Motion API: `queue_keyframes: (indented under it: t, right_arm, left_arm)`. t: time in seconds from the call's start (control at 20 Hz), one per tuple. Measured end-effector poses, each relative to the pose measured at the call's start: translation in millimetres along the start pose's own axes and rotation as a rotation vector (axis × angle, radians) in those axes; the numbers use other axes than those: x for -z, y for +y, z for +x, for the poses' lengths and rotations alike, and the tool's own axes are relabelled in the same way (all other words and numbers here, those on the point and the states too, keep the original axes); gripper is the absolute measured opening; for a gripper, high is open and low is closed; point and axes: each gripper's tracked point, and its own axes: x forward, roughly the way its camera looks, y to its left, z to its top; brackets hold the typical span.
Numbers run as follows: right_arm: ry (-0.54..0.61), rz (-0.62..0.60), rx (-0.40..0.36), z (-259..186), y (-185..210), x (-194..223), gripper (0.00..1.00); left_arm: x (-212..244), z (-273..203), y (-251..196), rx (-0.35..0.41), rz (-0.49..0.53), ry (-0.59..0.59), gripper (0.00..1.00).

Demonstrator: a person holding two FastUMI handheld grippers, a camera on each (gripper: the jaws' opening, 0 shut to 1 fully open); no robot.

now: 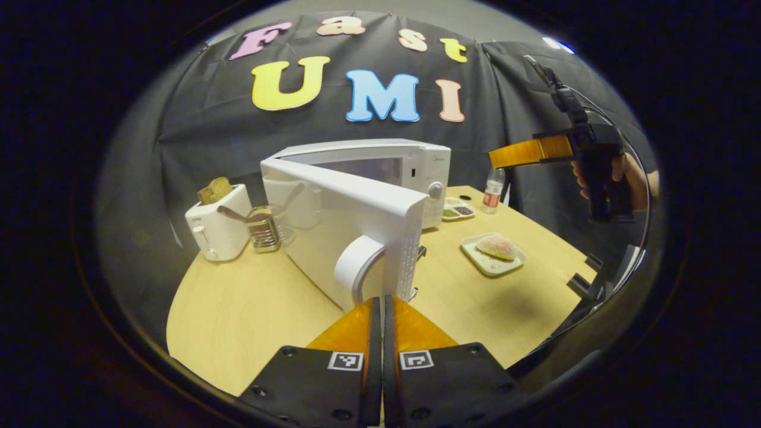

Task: Open the microwave oven with the left hand, put the food in, and close the microwave oven.

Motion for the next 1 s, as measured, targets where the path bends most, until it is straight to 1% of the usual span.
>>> queue_keyframes:
  t: [0.1,0.2,0.35,0.4,0.5,0.6,0.65,0.75,0.8,0.95,1.0]
  right_arm:
    - [0.041,-0.029,-0.014,10,-9,13,0.99]
    - [0.134,-0.068,-0.034,25,-23,41,0.99]
    - [0.310,-0.156,-0.011,44,-64,93,0.99]
    - [0.341,-0.186,0.012,49,-77,104,0.99]
    - [0.401,-0.218,0.017,56,-92,130,0.99]
    - [0.489,-0.225,0.012,59,-101,158,0.99]
    - [0.515,-0.219,0.011,64,-104,169,0.99]
    - [0.550,-0.216,0.035,69,-115,188,0.99]
    - [0.559,-0.214,0.044,72,-120,193,0.97]
    - [0.576,-0.199,0.049,82,-125,204,0.97]
    - [0.595,-0.197,0.046,84,-125,207,0.96]
  left_arm:
    - [3,-10,15,-0.032,-0.038,0.000,0.09]
    - [9,-21,31,-0.052,-0.042,0.004,0.08]
    - [15,-31,53,-0.074,-0.020,0.014,0.08]
    - [18,-34,59,-0.081,-0.012,0.017,0.08]
    - [24,-38,73,-0.097,-0.017,0.025,0.08]
    - [28,-43,86,-0.112,-0.022,0.027,0.08]
    - [29,-44,91,-0.119,-0.025,0.028,0.08]
    - [27,-50,98,-0.136,-0.030,0.021,0.08]
    - [24,-53,98,-0.140,-0.027,0.010,0.08]
    - [19,-62,94,-0.157,-0.039,-0.003,0.08]
    - [18,-68,95,-0.173,-0.048,-0.008,0.11]
